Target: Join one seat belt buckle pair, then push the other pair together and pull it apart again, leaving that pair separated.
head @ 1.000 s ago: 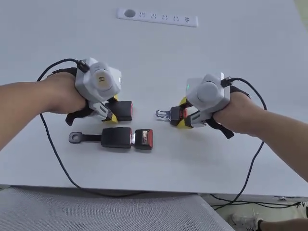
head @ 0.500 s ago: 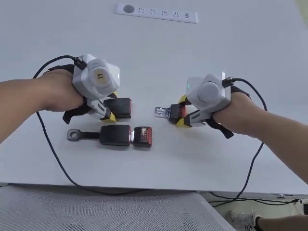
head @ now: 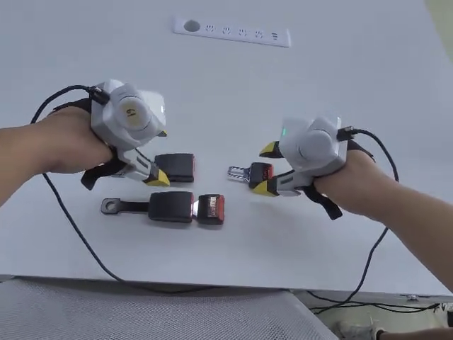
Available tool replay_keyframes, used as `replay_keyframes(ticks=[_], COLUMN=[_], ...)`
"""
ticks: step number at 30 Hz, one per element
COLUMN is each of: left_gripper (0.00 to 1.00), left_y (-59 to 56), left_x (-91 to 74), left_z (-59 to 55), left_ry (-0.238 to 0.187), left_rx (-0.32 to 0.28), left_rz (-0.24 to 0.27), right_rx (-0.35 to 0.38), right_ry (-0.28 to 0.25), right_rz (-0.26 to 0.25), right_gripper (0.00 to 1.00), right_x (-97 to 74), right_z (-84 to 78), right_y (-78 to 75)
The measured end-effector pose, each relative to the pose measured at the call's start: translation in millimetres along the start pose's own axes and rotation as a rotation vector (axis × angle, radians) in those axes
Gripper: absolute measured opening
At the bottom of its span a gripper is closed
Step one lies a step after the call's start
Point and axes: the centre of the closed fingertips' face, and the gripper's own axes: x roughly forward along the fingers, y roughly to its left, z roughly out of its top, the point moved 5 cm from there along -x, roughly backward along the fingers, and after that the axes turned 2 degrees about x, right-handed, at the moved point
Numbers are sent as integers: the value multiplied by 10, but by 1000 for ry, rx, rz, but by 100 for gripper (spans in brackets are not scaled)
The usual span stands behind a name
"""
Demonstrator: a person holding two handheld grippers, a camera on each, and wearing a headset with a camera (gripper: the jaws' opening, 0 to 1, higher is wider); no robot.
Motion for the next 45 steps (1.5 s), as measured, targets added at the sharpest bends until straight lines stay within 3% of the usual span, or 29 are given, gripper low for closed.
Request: replay_keyframes(ticks=[2, 6, 11, 15, 18, 20, 22, 35, 45], left_gripper=[64, 72, 75, 83, 86, 91, 97, 100, 100], left_y=[-74, -201, -388, -465, -542, -536, -526, -694, -713], left_x=[-116, -275, -486, -622, -689, -725, -748, -923, -1013], left_z=[-52, -208, -377, -512, -628, -699, -675, -739, -781], left_ry=[-32, -46, -66, -76, -67, -67, -113, -181, -204], left_rx=[-4, -39, -126, -166, -157, -174, -199, -265, -333], left_rz=[14, 47, 60, 94, 107, 146, 172, 220, 263], right_rx=[18, 66, 99, 161, 181, 205, 214, 286, 361], right_ry=[-25, -67, -73, -75, -89, -101, -112, -152, -174], right_rz=[-13, -33, -58, -87, -91, -95, -121, -210, -225], right_gripper=[45, 51, 58, 69, 70, 71, 76, 97, 99], right_x=[-53, -148, -290, -375, -439, -465, -484, -582, -586], right_z=[20, -23, -113, -185, -190, -177, -155, -131, -153], right_y=[54, 130, 283, 365, 440, 494, 519, 621, 703])
